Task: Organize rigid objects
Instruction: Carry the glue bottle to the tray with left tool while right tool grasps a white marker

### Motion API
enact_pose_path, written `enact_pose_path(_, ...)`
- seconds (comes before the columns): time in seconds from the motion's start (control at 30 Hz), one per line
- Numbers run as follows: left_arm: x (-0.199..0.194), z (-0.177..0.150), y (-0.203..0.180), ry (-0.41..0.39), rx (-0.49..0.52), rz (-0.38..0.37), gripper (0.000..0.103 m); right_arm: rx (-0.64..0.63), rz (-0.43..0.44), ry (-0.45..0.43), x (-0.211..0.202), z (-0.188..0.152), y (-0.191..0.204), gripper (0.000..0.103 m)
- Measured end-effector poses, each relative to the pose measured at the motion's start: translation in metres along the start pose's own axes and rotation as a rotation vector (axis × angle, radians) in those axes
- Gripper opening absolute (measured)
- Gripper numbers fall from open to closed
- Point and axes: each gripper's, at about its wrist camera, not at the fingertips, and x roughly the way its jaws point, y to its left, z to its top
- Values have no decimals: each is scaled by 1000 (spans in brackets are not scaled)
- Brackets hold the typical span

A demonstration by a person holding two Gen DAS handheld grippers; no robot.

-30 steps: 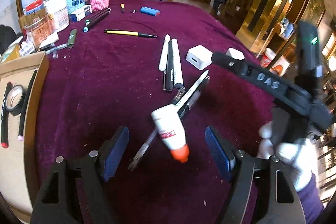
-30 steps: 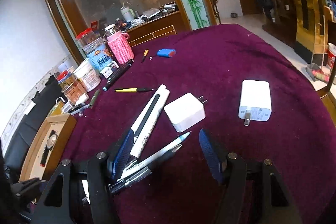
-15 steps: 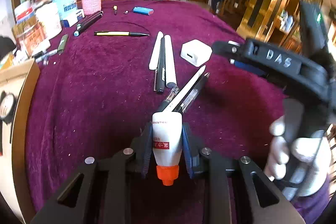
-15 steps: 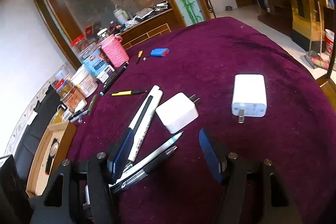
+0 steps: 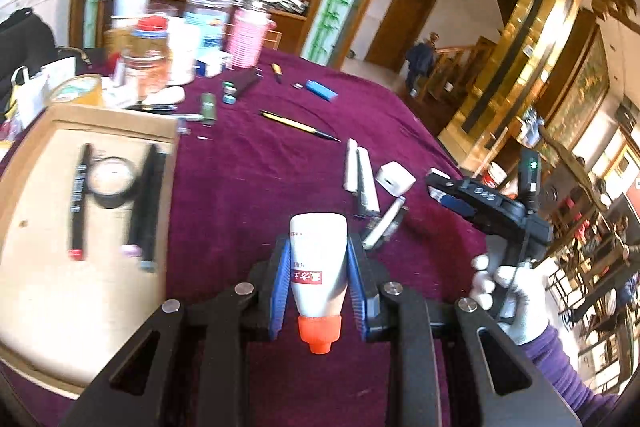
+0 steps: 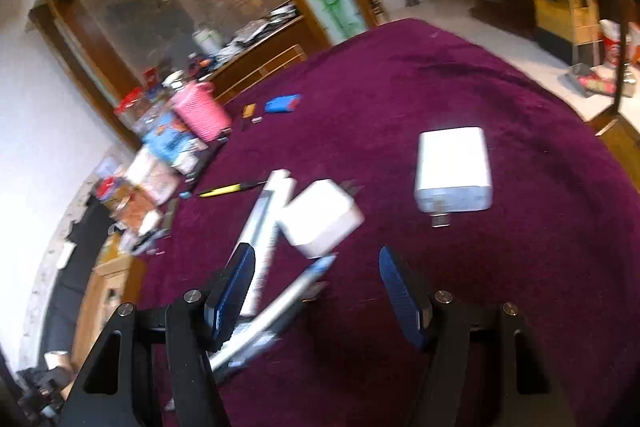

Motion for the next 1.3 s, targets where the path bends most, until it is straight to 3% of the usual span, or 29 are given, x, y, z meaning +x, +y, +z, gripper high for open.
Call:
enact_pose_path(0.13,-10,0,34,-18,-61,8,26,-39,110,105,20,15,35,69)
enact_pose_path(0.23,-15,-1,58,-27,-113,10,26,5,210,241,63,30,53,69)
enact_pose_path(0.43,-28,0,97,-51,-169,38,26,39,164,365,129,36,67,68)
enact_pose_path(0.73,-26,-3,131,-52,-218,40,26,-28,-25,367,145,45,74,67)
enact_pose_path(0.87,-26,-6,136,-47,-234,40,26,-143,-181,363,161,41,96,65)
enact_pose_path(1.0,-37,-6,142,-65,-246,64,26,-273,-374,307,164,31,111,22)
enact_pose_path(1.07,-43,-6,146,-71,-249,82,26,-260,-365,290,159,32,104,14)
enact_pose_path(1.2,-46,3,159,-45,-245,149,26,-151,-253,262,138,37,86,13)
enact_pose_path(1.3,-36,18,171,-2,-226,241,26,-121,-151,237,120,36,94,13)
